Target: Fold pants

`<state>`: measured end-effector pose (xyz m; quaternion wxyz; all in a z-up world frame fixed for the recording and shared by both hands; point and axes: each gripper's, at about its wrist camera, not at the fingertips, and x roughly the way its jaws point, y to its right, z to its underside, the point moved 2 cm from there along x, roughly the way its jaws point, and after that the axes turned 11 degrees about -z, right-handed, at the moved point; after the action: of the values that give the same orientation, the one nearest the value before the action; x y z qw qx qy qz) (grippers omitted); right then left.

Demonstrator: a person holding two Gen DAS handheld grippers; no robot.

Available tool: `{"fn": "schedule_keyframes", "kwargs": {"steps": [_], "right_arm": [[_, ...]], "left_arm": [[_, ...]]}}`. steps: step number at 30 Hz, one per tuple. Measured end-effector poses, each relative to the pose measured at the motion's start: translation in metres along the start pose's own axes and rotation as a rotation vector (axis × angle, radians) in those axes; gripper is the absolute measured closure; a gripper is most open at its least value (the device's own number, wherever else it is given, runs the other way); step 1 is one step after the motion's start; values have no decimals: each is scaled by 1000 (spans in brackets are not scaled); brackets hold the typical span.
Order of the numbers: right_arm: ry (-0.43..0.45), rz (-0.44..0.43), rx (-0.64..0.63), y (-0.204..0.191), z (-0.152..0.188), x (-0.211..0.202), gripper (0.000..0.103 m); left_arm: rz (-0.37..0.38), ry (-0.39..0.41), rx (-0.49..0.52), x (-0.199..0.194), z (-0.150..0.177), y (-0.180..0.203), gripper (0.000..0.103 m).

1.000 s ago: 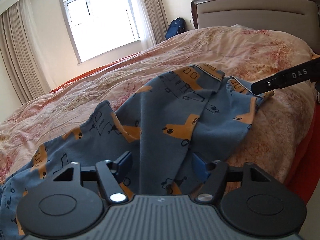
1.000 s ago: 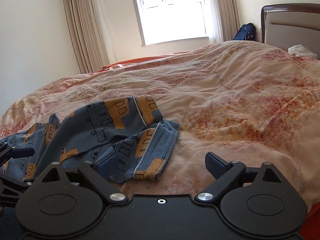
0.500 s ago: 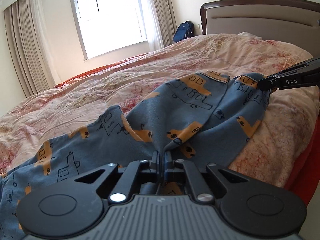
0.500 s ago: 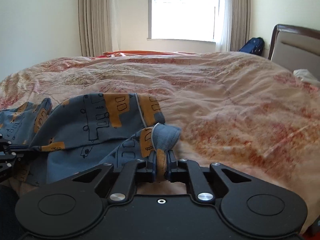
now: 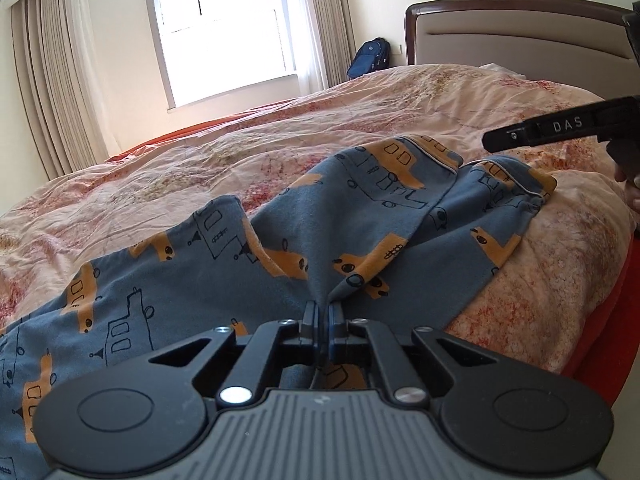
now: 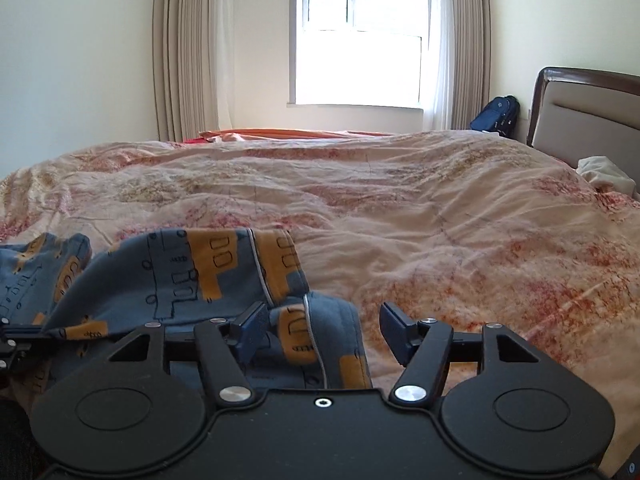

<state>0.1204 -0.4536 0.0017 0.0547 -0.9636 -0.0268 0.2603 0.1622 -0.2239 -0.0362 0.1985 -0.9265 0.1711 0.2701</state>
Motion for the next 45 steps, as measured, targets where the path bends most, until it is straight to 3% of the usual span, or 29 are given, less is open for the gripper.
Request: {"fn": "schedule_keyframes", "kwargs": {"steps": [4,7,11,14,18,19,23,25,30,34,38,45], "right_arm": [[21,-123,65,-3,-14,15,38],[-16,-207,145,-2,-16,37,38],[-140,-173,222,1,-10,69,41],[-157,-175,291,6,-4,81,41],[-99,-183,378,13,-5,84,43],[-79,-183,414,18,-6,83,48],[-17,-151,499,29,-11,80,85],[8,-158,486,25,-17,78,95],[133,-170,366,7,-47,53,97],[239,-171,301,4,-65,16,98],[240,-110,279,11,-42,-18,98],[95,-35,425,36,41,-28,98]], "left_arm": [[0,0,0,0,0,0,100],[0,-1,-2,1,0,0,100],[0,-2,-3,1,0,0,100],[0,-3,-2,1,0,0,100],[0,-2,-6,1,-1,-1,100],[0,-1,-9,1,-1,-1,100],[-4,15,-25,-3,-2,-3,100],[-11,24,-34,-5,-5,-6,100],[-12,64,-62,-18,-14,-12,100],[-1,101,-4,-26,-16,-7,100],[35,81,68,-27,-5,7,99],[48,20,123,-17,11,21,98]]}}
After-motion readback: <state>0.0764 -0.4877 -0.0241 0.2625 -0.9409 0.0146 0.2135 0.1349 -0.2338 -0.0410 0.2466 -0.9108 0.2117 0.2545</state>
